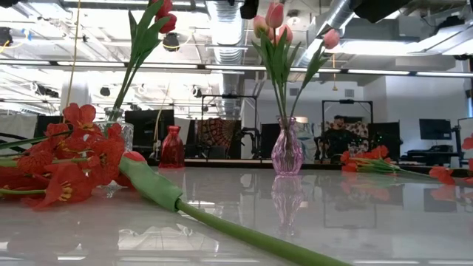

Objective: Sort flowers into vase by color
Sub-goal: Put the red tulip into the transparent vase

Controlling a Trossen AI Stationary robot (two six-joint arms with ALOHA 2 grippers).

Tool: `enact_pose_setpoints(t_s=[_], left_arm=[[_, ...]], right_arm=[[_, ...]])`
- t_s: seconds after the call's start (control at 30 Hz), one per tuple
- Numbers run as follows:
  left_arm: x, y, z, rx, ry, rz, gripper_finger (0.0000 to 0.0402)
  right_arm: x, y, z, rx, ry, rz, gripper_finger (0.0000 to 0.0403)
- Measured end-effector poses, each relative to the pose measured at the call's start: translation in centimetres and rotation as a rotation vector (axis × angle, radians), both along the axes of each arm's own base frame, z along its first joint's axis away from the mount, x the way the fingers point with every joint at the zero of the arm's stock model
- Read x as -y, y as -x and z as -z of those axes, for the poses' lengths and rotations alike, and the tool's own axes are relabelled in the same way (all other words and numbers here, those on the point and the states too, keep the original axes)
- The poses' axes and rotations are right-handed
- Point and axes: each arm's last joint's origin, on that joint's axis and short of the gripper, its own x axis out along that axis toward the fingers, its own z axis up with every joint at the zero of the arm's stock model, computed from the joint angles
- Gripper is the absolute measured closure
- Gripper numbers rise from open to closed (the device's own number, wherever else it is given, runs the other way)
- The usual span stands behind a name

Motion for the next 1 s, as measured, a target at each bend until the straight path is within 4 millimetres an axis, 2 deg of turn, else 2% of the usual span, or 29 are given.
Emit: enact_pose_setpoints(t_s=[0.17, 0.4, 0.67, 1.0], left_arm=[[-1.0, 2.0, 0.2, -0.105, 0.068, -0.034, 0.0401], [-1.9, 4.0, -0.4, -0.273, 0.133, -0.034, 0.0401], [-2.7, 4.7, 0.6, -0.495, 0.114, -0.24, 0.0401], [-3.1, 5.1, 1.1, -0.539, 0.103, -0.306, 0.0401]], right_arm=[[0.4, -0.2, 0.5, -0.05, 0.007, 0.036, 0.0106], [1.4, -0.6, 1.1, -0.102, -0.053, 0.048, 0.0106], [1.7, -0.8, 1.2, -0.112, -0.06, 0.052, 0.0106], [1.7, -0.8, 1.2, -0.116, -0.058, 0.051, 0.0106]])
